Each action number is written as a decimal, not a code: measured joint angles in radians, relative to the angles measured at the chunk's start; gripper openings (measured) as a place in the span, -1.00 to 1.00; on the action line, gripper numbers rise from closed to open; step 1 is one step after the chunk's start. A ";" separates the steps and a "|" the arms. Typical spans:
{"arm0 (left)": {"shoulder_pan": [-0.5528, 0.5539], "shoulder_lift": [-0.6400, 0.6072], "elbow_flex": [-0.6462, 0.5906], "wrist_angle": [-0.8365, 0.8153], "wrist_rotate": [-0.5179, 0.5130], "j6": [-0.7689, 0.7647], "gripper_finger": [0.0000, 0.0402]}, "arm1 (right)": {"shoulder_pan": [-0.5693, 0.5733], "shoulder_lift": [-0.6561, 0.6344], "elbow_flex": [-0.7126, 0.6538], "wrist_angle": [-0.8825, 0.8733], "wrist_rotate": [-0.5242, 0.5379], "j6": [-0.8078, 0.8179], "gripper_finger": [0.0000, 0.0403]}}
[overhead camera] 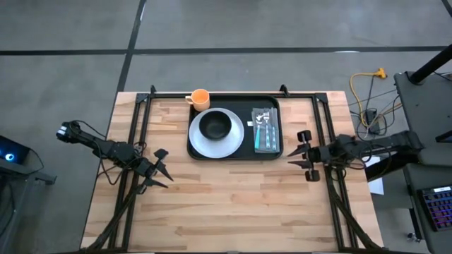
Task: Set up tray
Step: Return to Home Position
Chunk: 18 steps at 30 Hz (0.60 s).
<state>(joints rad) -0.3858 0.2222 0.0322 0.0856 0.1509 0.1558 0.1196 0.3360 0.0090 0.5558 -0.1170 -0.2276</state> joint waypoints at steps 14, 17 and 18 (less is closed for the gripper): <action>0.000 0.000 0.000 0.000 0.000 0.000 -0.39 | 0.000 -0.300 0.000 -0.448 -0.070 0.019 -0.55; 0.000 0.000 0.000 0.000 0.000 0.000 -0.39 | 0.000 -0.337 0.000 -0.510 -0.070 0.022 -0.55; 0.000 0.000 0.000 0.000 0.000 0.000 -0.39 | 0.000 -0.336 0.000 -0.513 -0.068 0.023 -0.56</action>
<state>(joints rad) -0.3857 0.2222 0.0322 0.0856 0.1509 0.1558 0.1196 -0.0002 0.0090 0.0429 -0.1852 -0.2051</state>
